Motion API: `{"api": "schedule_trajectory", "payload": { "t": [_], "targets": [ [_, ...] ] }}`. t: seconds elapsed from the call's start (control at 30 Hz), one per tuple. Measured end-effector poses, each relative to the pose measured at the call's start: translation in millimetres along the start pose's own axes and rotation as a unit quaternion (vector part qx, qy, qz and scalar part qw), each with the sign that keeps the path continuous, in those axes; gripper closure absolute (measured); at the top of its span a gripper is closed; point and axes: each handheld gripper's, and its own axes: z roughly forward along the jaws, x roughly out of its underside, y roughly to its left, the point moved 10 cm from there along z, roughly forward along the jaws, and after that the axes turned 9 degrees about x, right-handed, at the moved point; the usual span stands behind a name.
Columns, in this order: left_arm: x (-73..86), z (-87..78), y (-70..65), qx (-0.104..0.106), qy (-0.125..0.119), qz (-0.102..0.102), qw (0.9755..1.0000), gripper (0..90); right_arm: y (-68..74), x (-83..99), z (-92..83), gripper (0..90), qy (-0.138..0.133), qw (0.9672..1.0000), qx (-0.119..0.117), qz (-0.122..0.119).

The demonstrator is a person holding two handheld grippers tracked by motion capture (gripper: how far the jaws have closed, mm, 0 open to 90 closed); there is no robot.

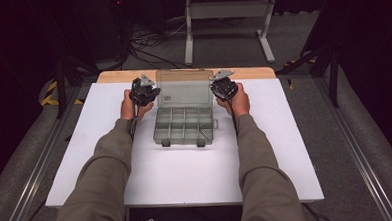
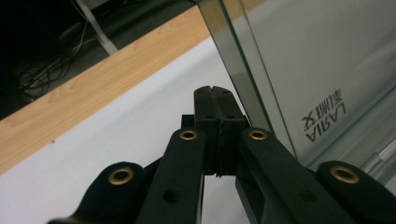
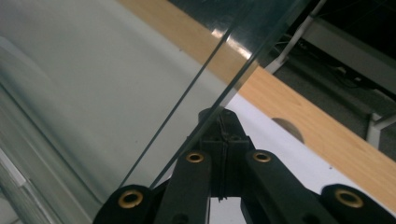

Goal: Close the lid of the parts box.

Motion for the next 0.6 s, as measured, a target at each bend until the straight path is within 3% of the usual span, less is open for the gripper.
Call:
{"api": "schedule_trajectory", "payload": {
  "t": [0.33,0.53,0.6],
  "targets": [
    [-14.0,-16.0,-2.0,-0.011,-0.022,0.005,0.9997,90.0,-4.3,-15.8,-17.2,90.0,-0.02,0.9997,0.011,0.0],
    [-24.1,-28.0,-3.7,-0.011,-0.037,0.016,0.9991,89.9,-5.2,-22.3,-25.5,90.0,-0.029,0.9995,0.012,0.0],
    [-27.7,-34.6,-4.0,-0.014,-0.038,0.027,0.9988,89.9,-5.4,-26.7,-31.2,90.0,-0.033,0.9993,0.015,-0.011]
  ]
}}
